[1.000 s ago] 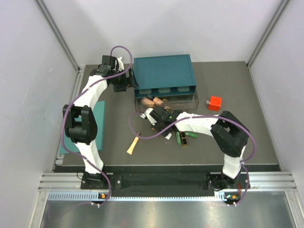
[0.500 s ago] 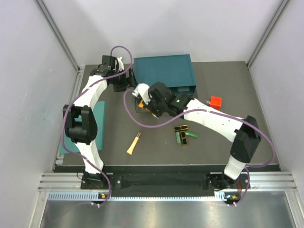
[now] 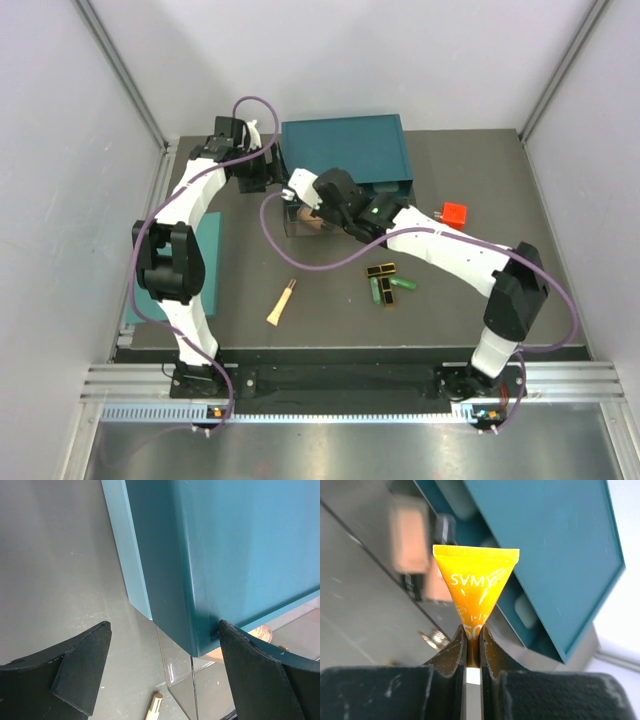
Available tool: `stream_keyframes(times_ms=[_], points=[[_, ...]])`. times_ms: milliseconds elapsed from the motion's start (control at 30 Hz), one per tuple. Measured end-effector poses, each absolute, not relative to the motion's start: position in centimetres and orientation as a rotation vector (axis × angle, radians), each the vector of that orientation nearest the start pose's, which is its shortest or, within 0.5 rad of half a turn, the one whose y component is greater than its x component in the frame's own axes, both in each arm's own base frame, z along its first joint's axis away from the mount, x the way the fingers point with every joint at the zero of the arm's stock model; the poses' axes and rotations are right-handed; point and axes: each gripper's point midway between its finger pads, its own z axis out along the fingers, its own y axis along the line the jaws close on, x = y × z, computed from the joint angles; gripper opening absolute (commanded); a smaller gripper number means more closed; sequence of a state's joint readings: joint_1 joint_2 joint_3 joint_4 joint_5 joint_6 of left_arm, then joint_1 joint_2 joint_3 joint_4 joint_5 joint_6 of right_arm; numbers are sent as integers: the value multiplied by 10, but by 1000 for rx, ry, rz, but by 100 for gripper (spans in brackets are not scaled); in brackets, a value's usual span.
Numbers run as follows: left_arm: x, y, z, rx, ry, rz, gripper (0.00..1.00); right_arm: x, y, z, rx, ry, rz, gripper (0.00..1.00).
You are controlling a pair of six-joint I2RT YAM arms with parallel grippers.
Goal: Organize the makeup
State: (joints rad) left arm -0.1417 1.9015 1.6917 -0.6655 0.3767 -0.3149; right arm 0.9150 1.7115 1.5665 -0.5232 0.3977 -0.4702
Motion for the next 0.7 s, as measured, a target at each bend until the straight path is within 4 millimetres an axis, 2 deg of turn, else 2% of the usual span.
stream_keyframes(times_ms=[67,200,233,267,333,367,433,567,700], points=[[461,-143,167,-44,2474,-661,92,356,305,216,-1244,1823,-274,3],[461,-143,167,-44,2474,-661,92,371,290,205,-1222,1848,-369,7],[461,-143,167,-43,2474,-661,92,374,286,204,-1209,1855,-387,13],[461,-143,167,-43,2474,-661,92,376,284,203,-1200,1861,-399,28],[461,-143,167,-44,2474,-661,92,380,278,202,-1171,1880,-420,40],[461,-143,167,-44,2474,-660,92,382,275,201,-1157,1886,-431,50],[461,-143,167,-43,2474,-661,92,384,273,200,-1136,1895,-446,59],[461,-143,167,-43,2474,-661,92,386,271,203,-1110,1897,-461,61],[461,-143,167,-44,2474,-661,92,390,274,217,-1057,1889,-442,63]])
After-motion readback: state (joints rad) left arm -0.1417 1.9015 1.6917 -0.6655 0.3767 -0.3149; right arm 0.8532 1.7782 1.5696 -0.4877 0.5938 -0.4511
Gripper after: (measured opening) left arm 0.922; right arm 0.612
